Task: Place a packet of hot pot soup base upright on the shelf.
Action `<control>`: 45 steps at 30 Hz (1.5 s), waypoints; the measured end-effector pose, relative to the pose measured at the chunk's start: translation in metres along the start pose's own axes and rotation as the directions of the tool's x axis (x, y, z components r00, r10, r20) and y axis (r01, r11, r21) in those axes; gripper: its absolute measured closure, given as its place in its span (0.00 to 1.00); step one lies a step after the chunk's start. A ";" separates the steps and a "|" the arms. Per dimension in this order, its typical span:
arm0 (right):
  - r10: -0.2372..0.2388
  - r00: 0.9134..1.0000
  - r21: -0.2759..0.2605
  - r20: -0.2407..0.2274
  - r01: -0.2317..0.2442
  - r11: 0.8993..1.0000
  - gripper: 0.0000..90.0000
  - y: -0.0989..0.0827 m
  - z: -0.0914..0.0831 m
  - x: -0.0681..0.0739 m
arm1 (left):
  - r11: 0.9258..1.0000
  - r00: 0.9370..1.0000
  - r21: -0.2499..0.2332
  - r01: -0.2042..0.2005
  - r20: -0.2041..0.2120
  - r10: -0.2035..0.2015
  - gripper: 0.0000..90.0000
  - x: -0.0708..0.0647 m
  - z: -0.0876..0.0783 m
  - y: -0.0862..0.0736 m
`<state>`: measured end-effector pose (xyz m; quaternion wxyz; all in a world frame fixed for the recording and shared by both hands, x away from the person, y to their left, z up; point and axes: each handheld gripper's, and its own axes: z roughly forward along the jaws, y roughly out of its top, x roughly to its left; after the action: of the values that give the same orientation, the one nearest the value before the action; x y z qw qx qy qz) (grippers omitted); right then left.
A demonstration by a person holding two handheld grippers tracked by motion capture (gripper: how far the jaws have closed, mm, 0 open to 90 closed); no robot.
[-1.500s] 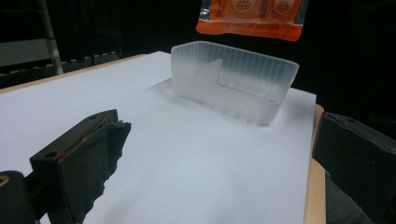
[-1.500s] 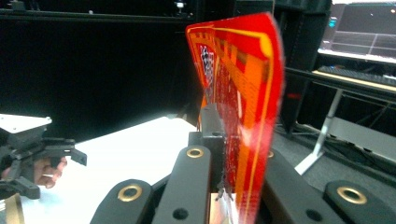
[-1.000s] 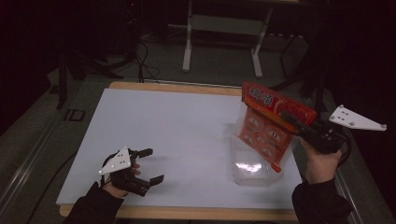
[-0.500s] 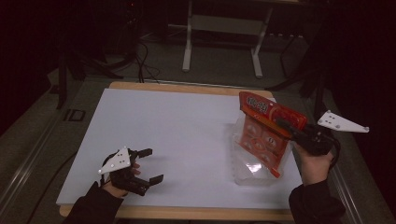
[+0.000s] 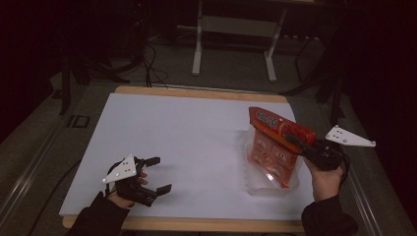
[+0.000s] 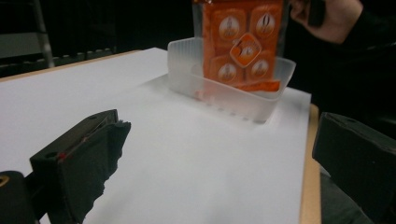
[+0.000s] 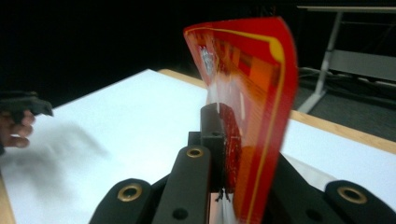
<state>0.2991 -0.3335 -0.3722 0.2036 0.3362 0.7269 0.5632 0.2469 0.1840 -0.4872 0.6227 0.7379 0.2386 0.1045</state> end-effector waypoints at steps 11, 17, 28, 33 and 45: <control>0.038 0.999 -0.001 0.012 -0.038 0.999 1.00 -0.017 -0.011 -0.012 | 1.000 1.000 0.008 -0.011 0.002 0.011 0.02 -0.002 0.002 -0.001; 0.020 0.999 0.011 0.036 -0.021 1.000 0.99 -0.016 -0.008 -0.010 | 1.000 1.000 -0.001 -0.003 0.004 0.003 0.02 -0.001 0.000 0.000; 0.053 0.994 0.020 0.097 -0.055 0.998 0.90 -0.018 -0.007 -0.020 | 1.000 1.000 0.006 -0.005 0.003 0.005 0.02 -0.001 0.001 -0.001; 0.071 0.990 0.006 0.125 -0.072 0.997 0.81 -0.020 -0.014 -0.025 | 1.000 1.000 0.009 -0.003 0.005 0.003 0.02 -0.001 0.002 -0.001; 0.085 0.972 0.056 0.219 -0.099 0.993 0.51 -0.032 -0.015 -0.033 | 1.000 1.000 0.012 -0.005 0.009 0.005 0.02 -0.001 0.003 -0.001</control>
<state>0.3034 -0.3716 -0.4014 0.2440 0.4355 0.7022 0.5076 0.2466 0.1813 -0.4887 0.6189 0.7427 0.2346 0.1013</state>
